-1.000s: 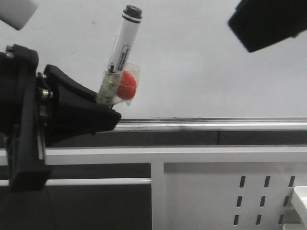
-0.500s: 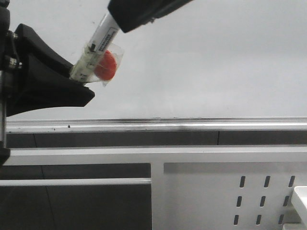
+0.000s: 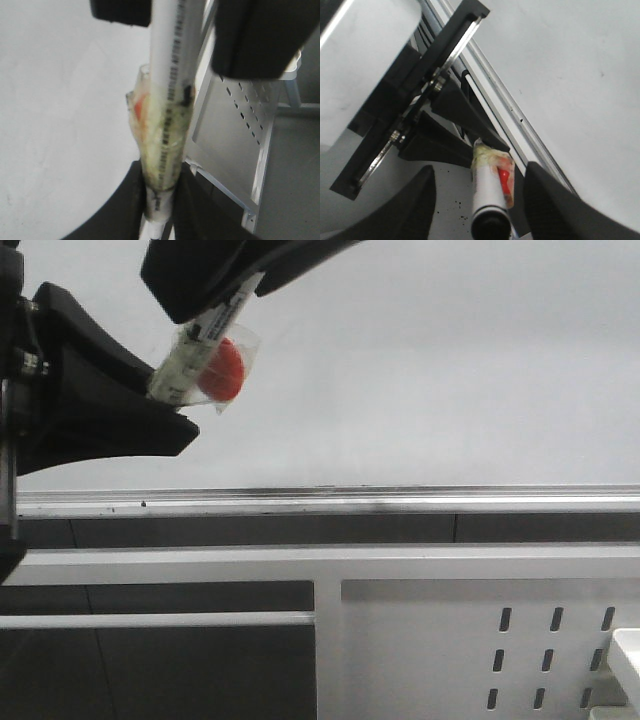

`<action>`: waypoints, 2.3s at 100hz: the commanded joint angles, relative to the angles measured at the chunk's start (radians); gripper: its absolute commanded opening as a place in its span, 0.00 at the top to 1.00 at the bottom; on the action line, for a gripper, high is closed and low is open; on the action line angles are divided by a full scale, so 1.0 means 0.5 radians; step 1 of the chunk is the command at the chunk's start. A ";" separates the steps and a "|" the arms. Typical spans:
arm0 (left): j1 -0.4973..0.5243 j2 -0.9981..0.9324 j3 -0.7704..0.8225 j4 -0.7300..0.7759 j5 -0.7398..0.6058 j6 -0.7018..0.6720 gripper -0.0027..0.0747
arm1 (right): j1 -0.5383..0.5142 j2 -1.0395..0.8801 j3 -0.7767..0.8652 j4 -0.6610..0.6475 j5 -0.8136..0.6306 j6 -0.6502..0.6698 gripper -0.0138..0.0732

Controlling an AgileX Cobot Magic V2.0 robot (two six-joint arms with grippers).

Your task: Write number 1 on whiteboard

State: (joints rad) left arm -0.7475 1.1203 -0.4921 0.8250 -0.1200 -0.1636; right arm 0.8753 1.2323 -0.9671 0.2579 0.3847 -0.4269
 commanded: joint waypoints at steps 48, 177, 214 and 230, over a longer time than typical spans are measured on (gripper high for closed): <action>-0.018 -0.036 -0.074 -0.025 -0.153 -0.014 0.98 | 0.000 -0.040 -0.077 0.031 -0.098 -0.014 0.92; -0.018 -1.136 0.038 -0.906 0.269 -0.019 0.99 | -0.342 -0.977 0.617 0.097 -0.365 0.021 0.92; 0.237 -1.190 0.531 -1.329 -0.492 -0.004 0.99 | -0.504 -0.967 0.617 0.234 -0.572 0.022 0.92; 0.520 -1.190 0.622 -1.442 -0.623 -0.001 0.99 | -0.504 -0.888 0.617 0.230 -0.682 0.022 0.92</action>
State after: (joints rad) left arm -0.5492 0.5168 -0.1665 0.1381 -0.3016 -0.1636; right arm 0.6314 0.7706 -0.6314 0.3814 0.1550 -0.4149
